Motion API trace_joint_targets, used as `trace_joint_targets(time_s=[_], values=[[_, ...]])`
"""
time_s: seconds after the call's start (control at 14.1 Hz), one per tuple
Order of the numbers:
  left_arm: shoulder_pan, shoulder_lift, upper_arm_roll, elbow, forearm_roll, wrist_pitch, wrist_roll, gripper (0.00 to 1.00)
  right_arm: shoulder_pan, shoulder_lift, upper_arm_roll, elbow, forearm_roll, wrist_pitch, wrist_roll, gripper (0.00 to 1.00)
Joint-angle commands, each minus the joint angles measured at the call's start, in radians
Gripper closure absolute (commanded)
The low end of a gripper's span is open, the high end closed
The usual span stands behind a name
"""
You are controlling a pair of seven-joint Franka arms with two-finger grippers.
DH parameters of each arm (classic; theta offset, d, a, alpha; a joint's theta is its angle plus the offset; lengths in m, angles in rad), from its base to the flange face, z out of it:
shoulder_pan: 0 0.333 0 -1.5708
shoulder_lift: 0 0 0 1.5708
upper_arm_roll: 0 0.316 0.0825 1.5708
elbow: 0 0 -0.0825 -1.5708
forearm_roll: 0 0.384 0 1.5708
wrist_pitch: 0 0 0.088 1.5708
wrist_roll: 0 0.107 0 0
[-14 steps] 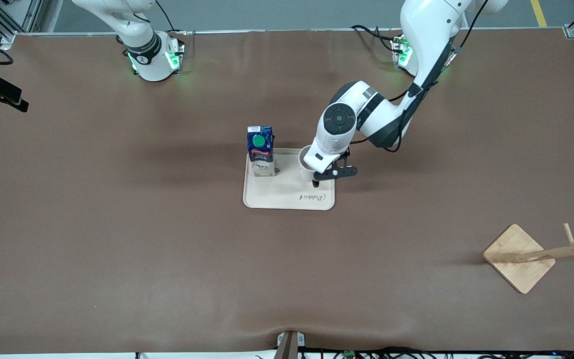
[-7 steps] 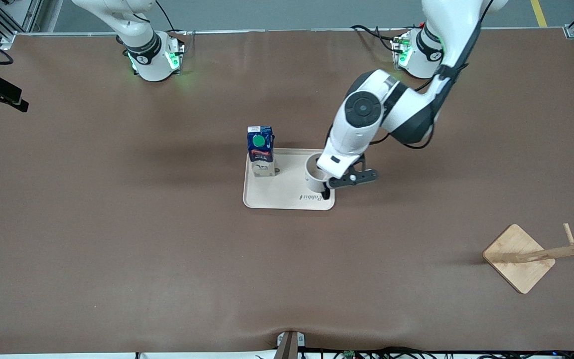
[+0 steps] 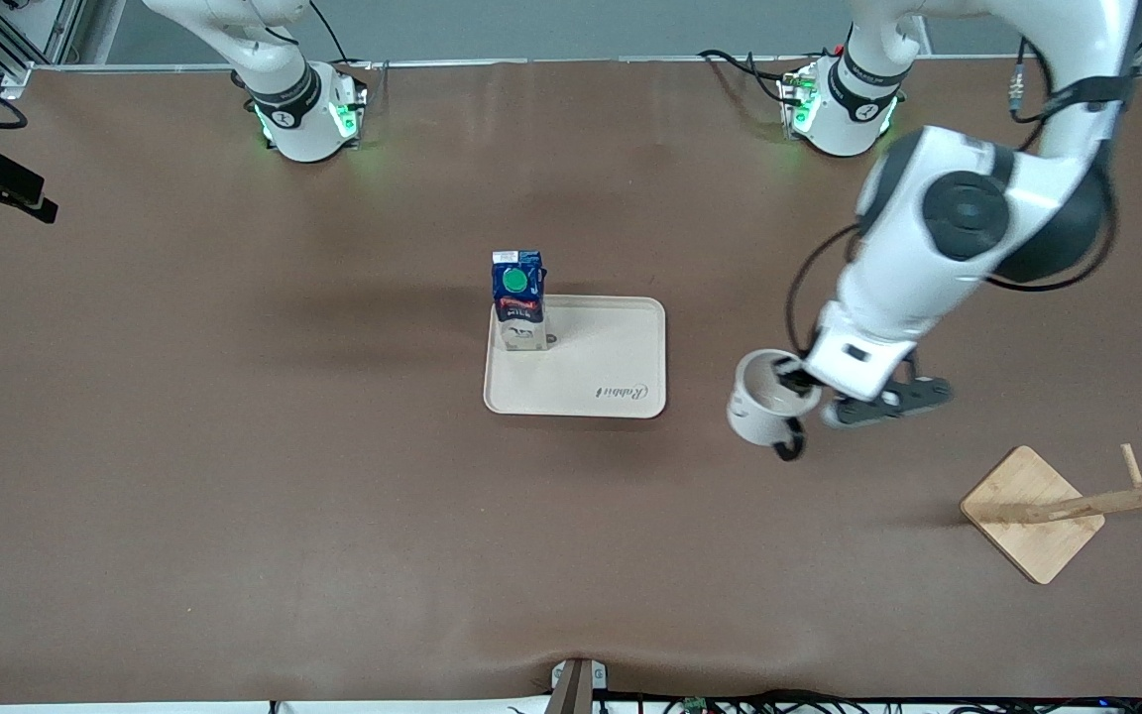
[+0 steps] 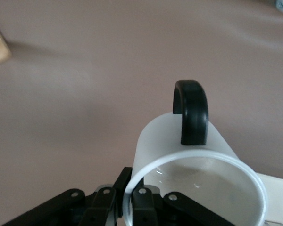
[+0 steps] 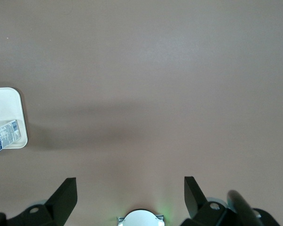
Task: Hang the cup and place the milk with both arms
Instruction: 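Lift the white mug with the left gripper toward the wooden stand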
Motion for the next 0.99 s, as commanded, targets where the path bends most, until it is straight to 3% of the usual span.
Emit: trace_joint_targets(time_s=[0.0,0.42,0.92], values=[[0.085,-0.005,-0.009,0.028,0.012,-0.018,0.112,1.0,-0.009,0.011,0.01,0.025,0.004,-0.008,-0.007,0.0],[0.19,0.004,-0.006,0.106,0.008,-0.017,0.172,1.0,-0.009,0.011,0.014,0.023,0.004,-0.008,-0.007,0.0],[0.28,0.024,-0.006,0.114,0.002,0.017,0.172,1.0,0.006,0.014,0.014,0.023,0.004,-0.008,-0.007,0.0]])
